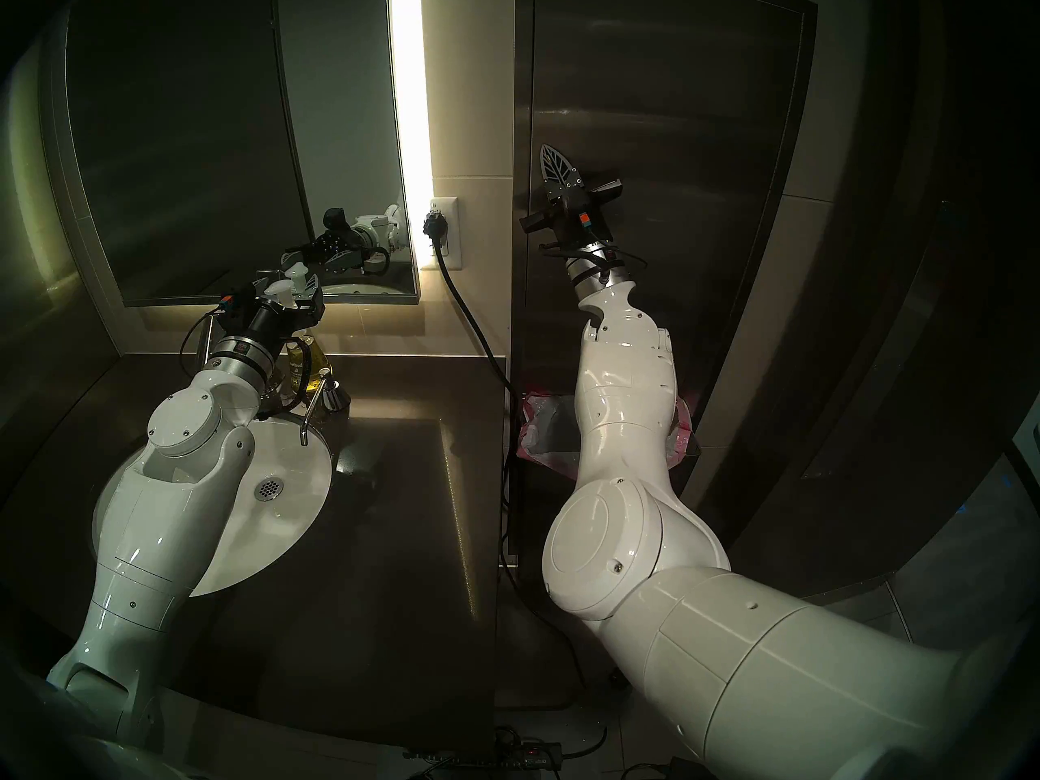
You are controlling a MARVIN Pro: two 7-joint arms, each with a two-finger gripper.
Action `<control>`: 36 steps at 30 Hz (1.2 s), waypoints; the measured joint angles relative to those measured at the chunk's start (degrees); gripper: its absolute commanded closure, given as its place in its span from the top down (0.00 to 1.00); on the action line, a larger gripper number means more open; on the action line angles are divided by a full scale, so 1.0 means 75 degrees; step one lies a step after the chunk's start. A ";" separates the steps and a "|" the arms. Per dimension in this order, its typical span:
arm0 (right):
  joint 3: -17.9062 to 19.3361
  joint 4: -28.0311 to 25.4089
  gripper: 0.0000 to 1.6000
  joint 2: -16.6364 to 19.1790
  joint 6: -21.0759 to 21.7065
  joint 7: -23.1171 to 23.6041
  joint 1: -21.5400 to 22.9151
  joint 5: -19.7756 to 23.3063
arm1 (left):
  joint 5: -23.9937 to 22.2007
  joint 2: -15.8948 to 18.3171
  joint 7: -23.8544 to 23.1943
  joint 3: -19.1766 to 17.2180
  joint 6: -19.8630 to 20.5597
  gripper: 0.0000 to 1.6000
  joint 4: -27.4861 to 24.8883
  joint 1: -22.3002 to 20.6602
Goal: Twist key and open towel dispenser
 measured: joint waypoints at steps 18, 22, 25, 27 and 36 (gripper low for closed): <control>0.0327 0.0078 0.00 -0.0370 -0.0016 -0.0273 0.0032 0.0009 | 0.0000 0.0000 0.0000 0.0000 0.0000 1.00 0.0000 0.0000; 0.0368 0.0095 0.00 -0.0419 -0.0032 -0.0325 0.0038 0.0002 | 0.0000 0.0000 0.0000 0.0000 0.0000 1.00 0.0000 0.0000; 0.0395 0.0121 0.00 -0.0444 -0.0044 -0.0359 0.0048 -0.0003 | 0.0000 -0.0001 0.0000 0.0000 0.0000 1.00 0.0000 0.0000; 0.0418 0.0141 0.00 -0.0460 -0.0052 -0.0380 0.0058 -0.0004 | 0.0001 -0.0001 0.0000 0.0000 0.0000 1.00 0.0000 0.0000; 0.0575 0.0216 0.00 -0.0656 -0.0061 -0.0546 0.0087 0.0032 | 0.0001 -0.0001 0.0000 0.0000 0.0000 1.00 0.0000 0.0000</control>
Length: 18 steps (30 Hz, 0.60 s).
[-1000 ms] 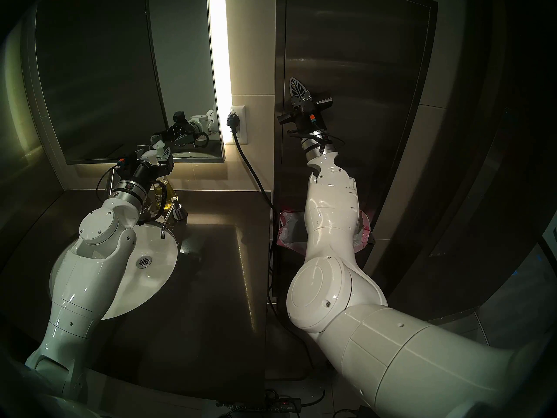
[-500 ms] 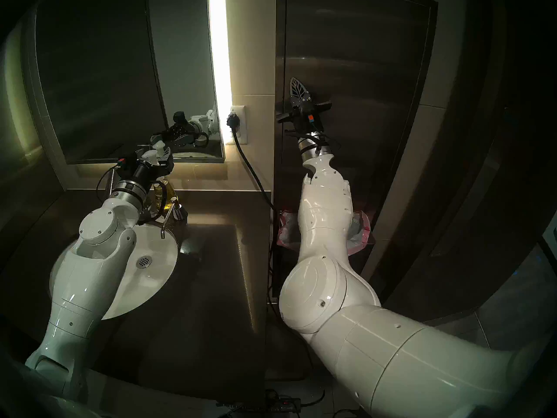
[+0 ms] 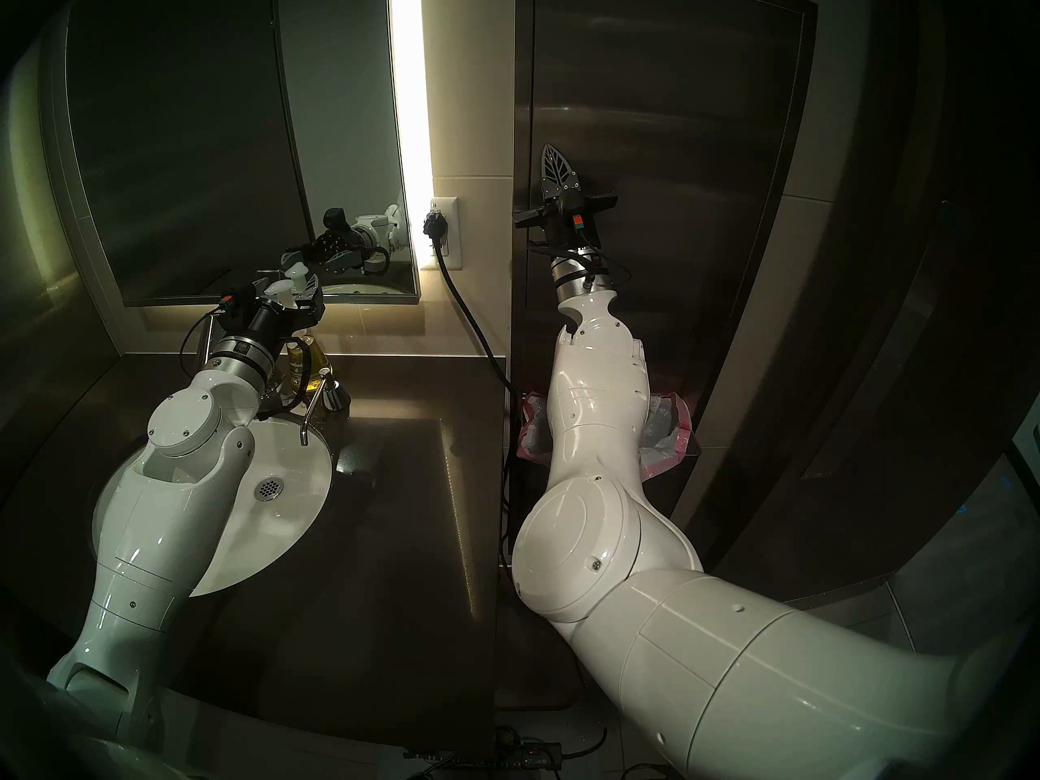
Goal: Twist key and open towel dispenser
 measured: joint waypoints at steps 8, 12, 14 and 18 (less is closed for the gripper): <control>0.0100 0.0008 0.00 -0.0140 -0.0015 -0.0091 0.0009 0.0024 | 0.0000 0.0000 0.0000 0.0000 0.0000 1.00 0.0000 0.0000; 0.0113 -0.0025 0.00 -0.0157 -0.0015 -0.0075 0.0001 0.0023 | 0.0000 0.0000 0.0000 0.0000 0.0000 1.00 0.0000 0.0000; 0.0114 -0.0078 0.00 -0.0159 -0.0010 -0.0034 -0.0018 0.0016 | 0.0000 -0.0001 0.0000 0.0000 0.0000 1.00 0.0000 0.0000; 0.0114 -0.0152 0.00 -0.0165 0.0005 0.0033 -0.0049 0.0016 | 0.0000 -0.0001 0.0000 0.0000 0.0000 1.00 0.0000 0.0000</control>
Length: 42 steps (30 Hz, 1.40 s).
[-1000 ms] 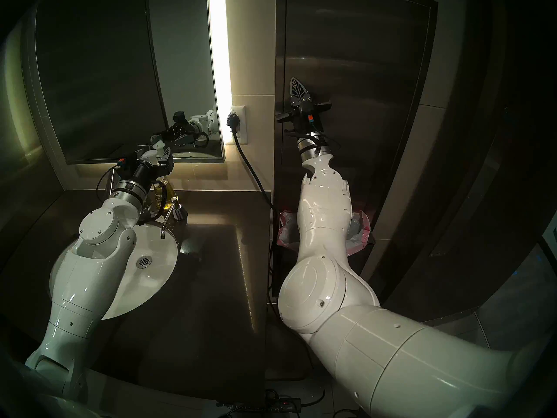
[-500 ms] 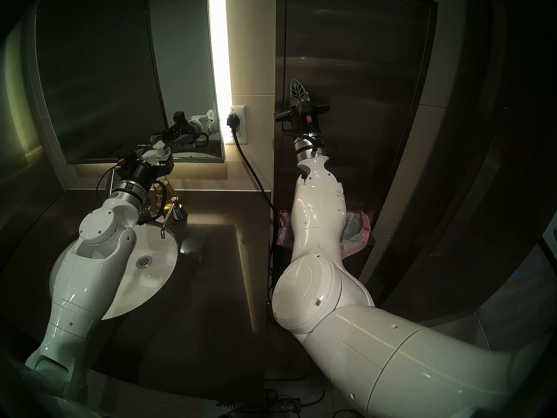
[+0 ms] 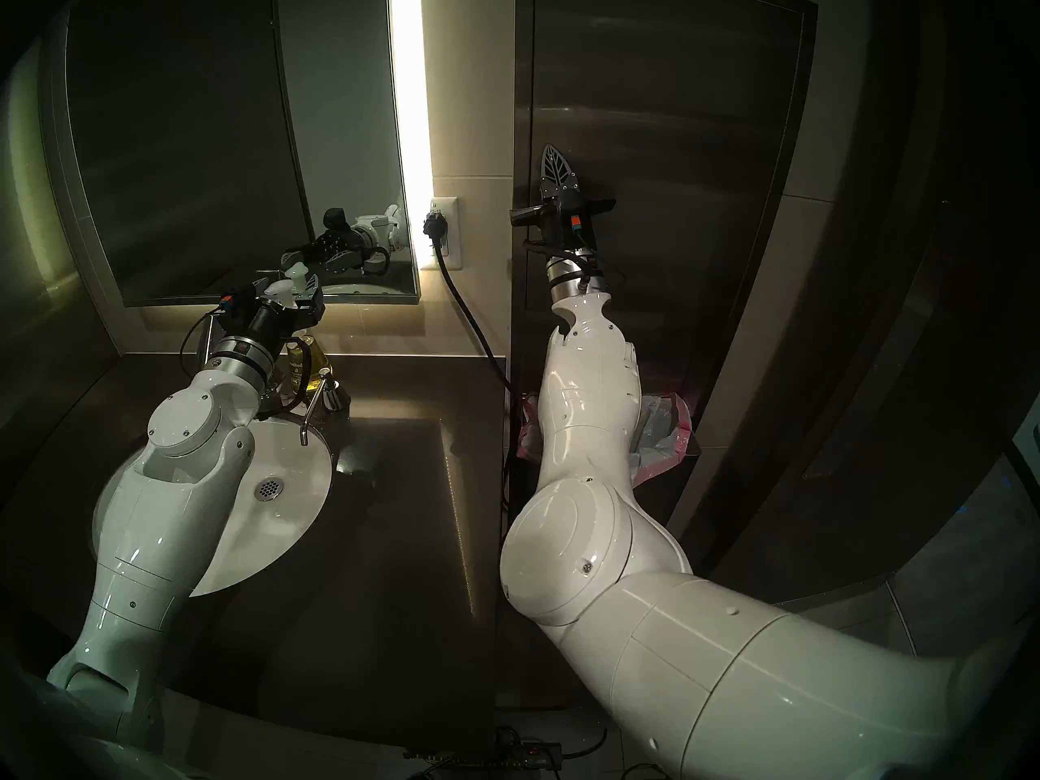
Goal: Twist key and open towel dispenser
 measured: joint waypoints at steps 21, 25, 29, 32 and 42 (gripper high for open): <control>0.0036 -0.0933 0.00 -0.0204 0.0139 0.0905 -0.0573 0.0324 | 0.0000 -0.0001 0.0000 0.0000 0.0000 1.00 0.0000 0.0000; 0.0024 -0.1052 0.00 -0.0203 0.0105 0.1088 -0.0638 0.0432 | 0.0001 -0.0001 0.0000 0.0000 0.0000 1.00 0.0000 0.0000; 0.0009 -0.1170 0.00 -0.0203 0.0066 0.1267 -0.0703 0.0539 | 0.0001 -0.0001 0.0000 0.0000 0.0000 1.00 0.0000 0.0000; -0.0003 -0.1289 0.00 -0.0203 0.0058 0.1412 -0.0765 0.0617 | 0.0001 -0.0001 0.0000 0.0000 0.0000 1.00 0.0000 0.0000; -0.0040 -0.1744 0.00 -0.0205 0.0094 0.1885 -0.1001 0.0831 | 0.0001 -0.0001 0.0000 0.0000 0.0000 1.00 0.0000 0.0000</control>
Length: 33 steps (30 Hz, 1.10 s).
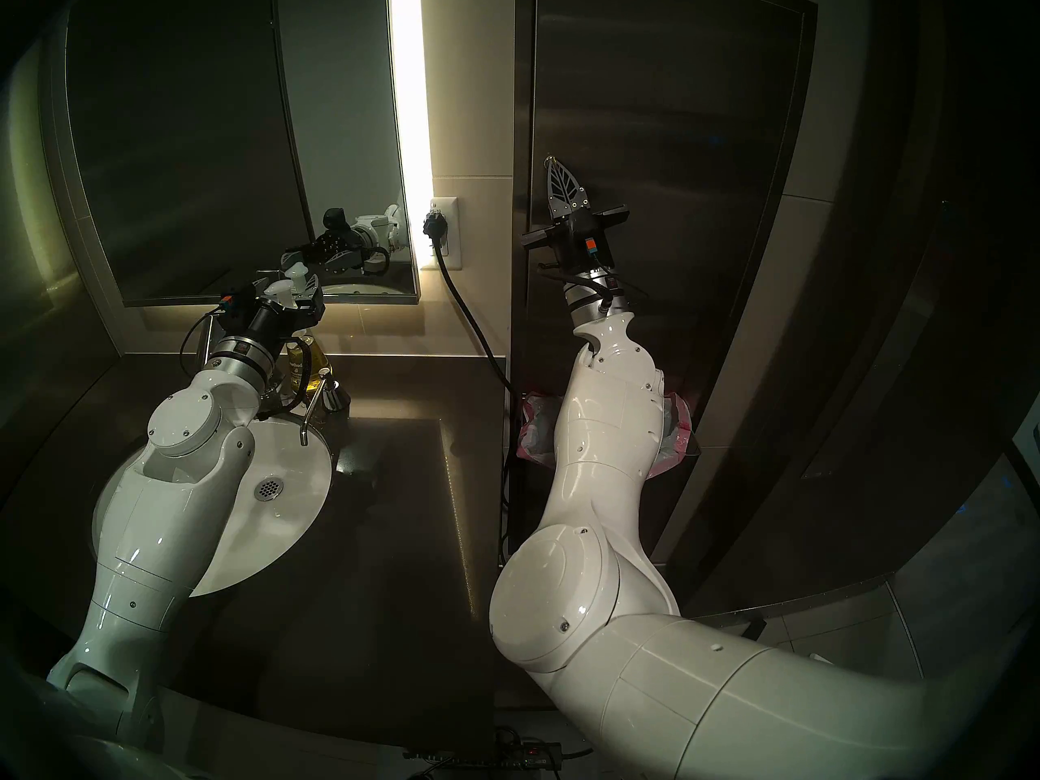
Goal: Twist key and open towel dispenser
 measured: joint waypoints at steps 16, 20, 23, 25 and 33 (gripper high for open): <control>-0.0178 -0.0799 0.00 -0.0002 0.0412 0.1016 -0.0468 0.0920 | 0.0000 0.0000 0.0000 0.0000 0.0000 1.00 0.0000 0.0000; -0.0219 -0.0973 0.00 -0.0002 0.0513 0.1256 -0.0580 0.1172 | 0.0000 0.0000 0.0000 0.0000 0.0000 1.00 0.0000 0.0000; -0.0248 -0.1091 0.00 -0.0002 0.0581 0.1416 -0.0662 0.1360 | 0.0000 0.0000 0.0000 0.0000 0.0000 1.00 0.0000 0.0000; -0.0276 -0.1184 0.00 -0.0002 0.0624 0.1537 -0.0732 0.1509 | 0.0000 0.0000 0.0000 0.0000 0.0000 1.00 0.0000 0.0000; -0.0379 -0.1552 0.00 0.0002 0.0757 0.1985 -0.0990 0.2087 | 0.0000 0.0000 0.0000 0.0000 0.0001 1.00 0.0000 0.0000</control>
